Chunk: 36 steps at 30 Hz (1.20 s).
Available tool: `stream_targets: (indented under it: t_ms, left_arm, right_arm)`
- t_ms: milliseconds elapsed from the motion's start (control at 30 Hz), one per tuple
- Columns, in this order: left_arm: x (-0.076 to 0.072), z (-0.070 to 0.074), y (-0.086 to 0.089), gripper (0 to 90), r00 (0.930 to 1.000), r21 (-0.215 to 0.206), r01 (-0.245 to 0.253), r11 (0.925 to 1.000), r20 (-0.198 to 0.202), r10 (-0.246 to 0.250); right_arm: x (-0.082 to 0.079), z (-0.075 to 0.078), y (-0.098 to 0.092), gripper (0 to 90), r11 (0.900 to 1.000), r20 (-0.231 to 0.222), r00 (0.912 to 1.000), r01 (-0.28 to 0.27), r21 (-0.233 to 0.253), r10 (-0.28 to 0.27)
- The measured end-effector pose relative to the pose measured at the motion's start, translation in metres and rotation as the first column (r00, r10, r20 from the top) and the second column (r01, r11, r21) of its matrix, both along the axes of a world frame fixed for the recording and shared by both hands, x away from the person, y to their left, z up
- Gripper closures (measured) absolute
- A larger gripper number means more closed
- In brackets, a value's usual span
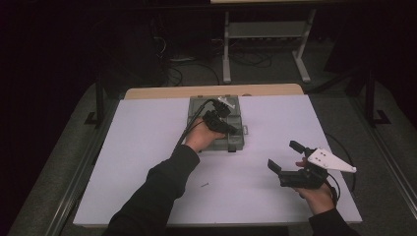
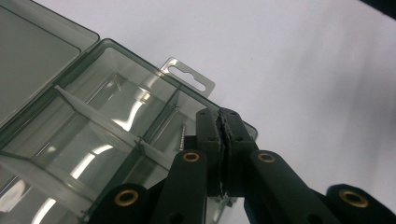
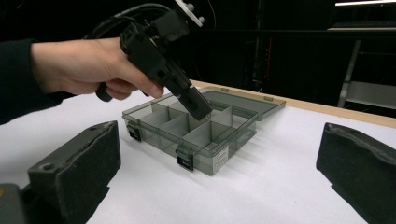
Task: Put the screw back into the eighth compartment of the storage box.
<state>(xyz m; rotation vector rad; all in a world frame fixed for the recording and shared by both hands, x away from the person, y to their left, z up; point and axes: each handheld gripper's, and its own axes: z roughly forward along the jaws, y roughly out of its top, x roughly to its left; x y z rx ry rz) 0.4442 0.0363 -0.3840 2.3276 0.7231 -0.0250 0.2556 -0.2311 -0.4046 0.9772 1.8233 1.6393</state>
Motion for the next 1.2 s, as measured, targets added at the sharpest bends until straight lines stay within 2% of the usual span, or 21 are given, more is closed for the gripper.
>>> stream_targets:
  t_ms: [133,200,400,467,500,533,567,600,633,700,833,867,900,933,967,1000,1067,1200]
  left_arm:
    - [0.003,-0.007,-0.004,87.7,1.0,0.016,-0.005,0.9999,-0.002,0.005]
    - [0.005,-0.012,-0.006,87.7,0.9999,0.044,0.01,0.999,0.0,-0.01]
    - [0.006,-0.016,-0.008,86.3,0.9999,0.056,0.012,0.9983,-0.006,-0.011]
    - [0.006,-0.014,-0.006,78.1,0.9998,0.058,0.017,0.9982,0.004,-0.018]
    - [0.005,-0.013,-0.006,78.1,0.9999,0.046,0.001,0.9989,0.012,-0.001]
    - [0.006,-0.011,-0.004,67.3,0.9998,0.048,0.003,0.9989,0.018,-0.004]
    - [0.005,-0.01,-0.003,67.3,0.9998,0.034,-0.008,0.9994,0.021,0.007]
    - [0.004,-0.006,0.0,58.1,0.9997,0.016,-0.022,0.9996,0.015,0.022]
    - [0.004,-0.006,0.0,53.5,0.9997,0.016,-0.022,0.9996,0.015,0.022]
    - [0.003,0.0,0.007,45.1,0.9997,-0.013,-0.021,0.9997,0.01,0.021]
    - [-0.004,0.009,0.018,30.5,0.9989,-0.035,-0.018,0.9992,0.042,0.019]
    - [-0.004,0.009,0.018,27.8,0.9989,-0.035,-0.018,0.9992,0.042,0.019]
    - [-0.006,0.011,0.021,27.8,0.9983,-0.052,-0.022,0.9984,0.054,0.025]
    - [-0.007,0.013,0.024,22.5,0.9982,-0.047,-0.016,0.9988,0.058,0.018]
    - [-0.012,0.017,0.03,20.6,0.9976,-0.068,-0.015,0.9976,0.066,0.019]
    - [-0.012,0.017,0.03,18.3,0.9976,-0.068,-0.015,0.9976,0.066,0.019]
    - [-0.02,0.023,0.039,14.7,0.9958,-0.074,-0.008,0.9972,0.09,0.015]
    - [-0.028,0.028,0.047,9.6,0.9956,-0.085,-0.003,0.9964,0.093,0.011]
  right_arm:
    - [0.0,0.0,0.0,0.0,1.0,-0.001,1.0,0.001,0.003,-0.001]
    - [0.0,0.0,0.0,0.0,1.0,-0.001,1.0,0.001,0.003,-0.001]
    - [0.0,0.0,-0.001,0.0,1.0,-0.002,1.0,0.0,0.005,0.0]
    - [0.0,0.0,-0.001,0.0,1.0,-0.002,1.0,-0.001,0.006,0.001]
    - [0.0,0.0,-0.001,0.0,1.0,-0.002,1.0,-0.001,0.006,0.001]
    - [0.0,0.0,-0.001,0.0,1.0,-0.002,1.0,-0.001,0.006,0.001]
    - [0.0,0.0,-0.001,0.0,1.0,-0.002,1.0,-0.001,0.006,0.001]
    - [0.0,0.0,-0.001,0.0,1.0,-0.003,1.0,0.0,0.008,0.0]
    - [0.0,0.0,-0.001,0.0,1.0,-0.003,1.0,0.0,0.008,0.0]
    - [0.0,0.0,-0.001,0.0,1.0,-0.003,1.0,0.001,0.008,0.0]
    - [0.0,0.0,-0.001,0.0,1.0,-0.005,1.0,0.0,0.01,0.0]
    - [0.0,0.0,-0.001,0.0,1.0,-0.005,1.0,0.0,0.009,0.0]
    - [0.0,0.0,-0.001,0.0,1.0,-0.005,1.0,0.0,0.009,0.0]
    - [0.0,0.0,-0.001,0.0,1.0,-0.004,1.0,-0.001,0.007,0.001]
    - [0.0,0.0,-0.001,0.0,1.0,-0.004,1.0,-0.002,0.007,0.002]
    - [0.0,0.0,-0.001,0.0,1.0,-0.005,1.0,-0.002,0.007,0.002]
    - [0.001,0.0,0.0,0.0,1.0,-0.002,1.0,-0.002,0.006,0.002]
    - [0.001,0.0,0.0,0.0,1.0,-0.004,1.0,-0.003,0.002,0.003]
